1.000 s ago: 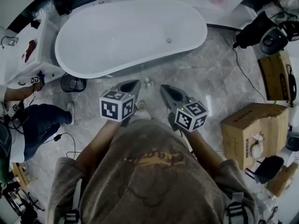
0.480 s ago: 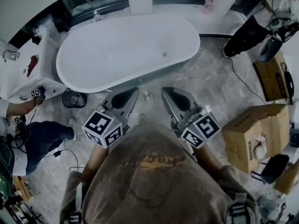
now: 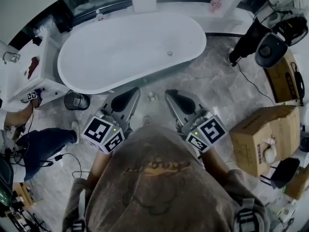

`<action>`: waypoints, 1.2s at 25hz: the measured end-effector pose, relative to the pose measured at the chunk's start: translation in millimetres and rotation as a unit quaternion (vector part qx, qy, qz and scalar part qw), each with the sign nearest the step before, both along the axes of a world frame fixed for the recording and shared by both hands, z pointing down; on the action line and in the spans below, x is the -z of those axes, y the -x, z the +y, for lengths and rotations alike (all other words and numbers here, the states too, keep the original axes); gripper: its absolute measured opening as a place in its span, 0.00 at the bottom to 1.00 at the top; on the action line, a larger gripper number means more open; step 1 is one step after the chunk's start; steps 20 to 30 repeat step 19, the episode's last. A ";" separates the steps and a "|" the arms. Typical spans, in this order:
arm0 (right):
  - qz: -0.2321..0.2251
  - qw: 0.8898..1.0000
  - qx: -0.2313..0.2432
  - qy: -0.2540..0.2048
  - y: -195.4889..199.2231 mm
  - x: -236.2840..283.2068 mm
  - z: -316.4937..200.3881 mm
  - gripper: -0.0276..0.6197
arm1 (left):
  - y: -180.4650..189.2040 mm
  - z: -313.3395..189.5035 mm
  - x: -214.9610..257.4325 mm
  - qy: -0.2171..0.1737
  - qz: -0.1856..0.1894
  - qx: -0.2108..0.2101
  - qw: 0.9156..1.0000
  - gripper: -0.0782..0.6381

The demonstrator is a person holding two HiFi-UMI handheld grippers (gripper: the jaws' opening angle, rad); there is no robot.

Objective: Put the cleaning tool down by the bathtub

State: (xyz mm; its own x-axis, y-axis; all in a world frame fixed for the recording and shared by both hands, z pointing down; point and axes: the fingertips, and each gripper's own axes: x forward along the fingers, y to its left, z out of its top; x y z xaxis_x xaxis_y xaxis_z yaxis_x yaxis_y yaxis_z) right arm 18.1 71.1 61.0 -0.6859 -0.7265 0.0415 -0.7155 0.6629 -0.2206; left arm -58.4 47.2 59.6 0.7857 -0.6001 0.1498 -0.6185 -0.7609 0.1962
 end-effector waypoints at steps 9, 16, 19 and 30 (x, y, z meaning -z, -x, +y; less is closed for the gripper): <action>-0.001 1.000 0.008 0.012 0.3 -8.5 -0.1 0.04 | 7.8 1.2 -3.6 -0.019 -0.006 0.027 0.999 0.11; 0.002 1.000 0.016 0.021 4.9 -16.0 -6.1 0.04 | 12.9 -2.6 -9.0 -0.020 0.007 0.026 0.999 0.11; 0.003 1.000 0.018 0.021 4.5 -19.6 -9.5 0.04 | 7.1 1.0 -14.1 -0.020 0.007 0.000 1.000 0.11; 0.003 1.000 0.018 0.021 4.5 -19.6 -9.5 0.04 | 7.1 1.0 -14.1 -0.020 0.007 0.000 1.000 0.11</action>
